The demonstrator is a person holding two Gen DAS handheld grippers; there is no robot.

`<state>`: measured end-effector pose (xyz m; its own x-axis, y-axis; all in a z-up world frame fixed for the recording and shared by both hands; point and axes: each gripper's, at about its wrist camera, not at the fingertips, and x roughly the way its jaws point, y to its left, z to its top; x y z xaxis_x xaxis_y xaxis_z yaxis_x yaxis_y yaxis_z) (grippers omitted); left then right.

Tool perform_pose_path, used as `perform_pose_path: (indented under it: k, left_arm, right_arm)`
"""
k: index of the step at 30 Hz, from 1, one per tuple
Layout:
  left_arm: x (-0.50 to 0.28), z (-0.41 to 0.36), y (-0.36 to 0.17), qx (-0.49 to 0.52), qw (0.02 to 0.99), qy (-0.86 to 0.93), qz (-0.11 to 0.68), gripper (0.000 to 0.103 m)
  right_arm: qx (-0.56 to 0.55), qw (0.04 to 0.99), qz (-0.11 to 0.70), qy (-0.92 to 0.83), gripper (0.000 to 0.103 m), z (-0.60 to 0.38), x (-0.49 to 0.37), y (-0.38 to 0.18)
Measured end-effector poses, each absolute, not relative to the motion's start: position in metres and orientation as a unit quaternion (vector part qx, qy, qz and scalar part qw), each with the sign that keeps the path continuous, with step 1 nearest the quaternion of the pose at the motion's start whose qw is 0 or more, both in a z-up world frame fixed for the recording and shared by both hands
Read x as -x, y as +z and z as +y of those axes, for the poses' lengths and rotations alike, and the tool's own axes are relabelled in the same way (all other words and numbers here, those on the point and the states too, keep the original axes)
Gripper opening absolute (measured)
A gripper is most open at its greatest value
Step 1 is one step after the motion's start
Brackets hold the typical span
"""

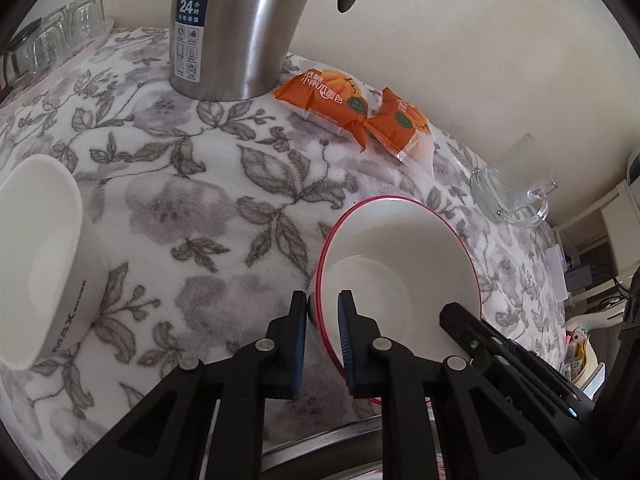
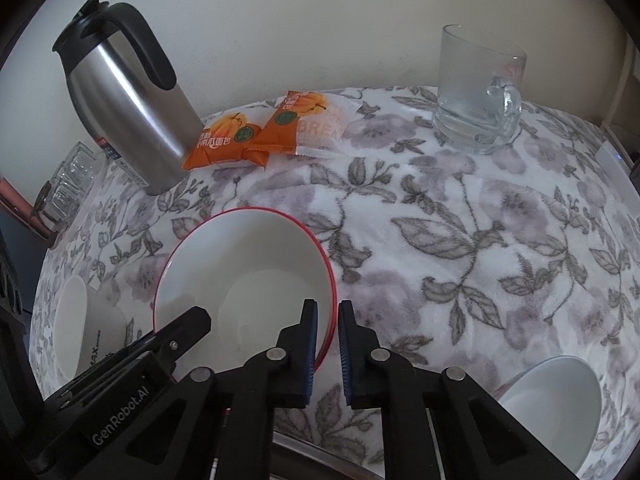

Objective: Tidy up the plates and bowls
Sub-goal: 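Close both grippers on the red-rimmed bowl rim, then lift the red-rimmed bowl with both grippers and carry it over the basin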

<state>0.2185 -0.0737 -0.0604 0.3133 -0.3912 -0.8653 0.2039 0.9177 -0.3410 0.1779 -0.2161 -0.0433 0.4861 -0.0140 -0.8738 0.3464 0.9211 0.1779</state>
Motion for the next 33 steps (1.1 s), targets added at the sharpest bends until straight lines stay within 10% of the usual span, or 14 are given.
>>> perform_pose_path:
  k: [33]
  left_arm:
    - [-0.212,-0.075,-0.043,0.065,0.835,-0.195,0.511,0.016]
  right_arm:
    - [-0.148,0.870,0.459,-0.099,0.011,-0.215,-0.172,-0.026]
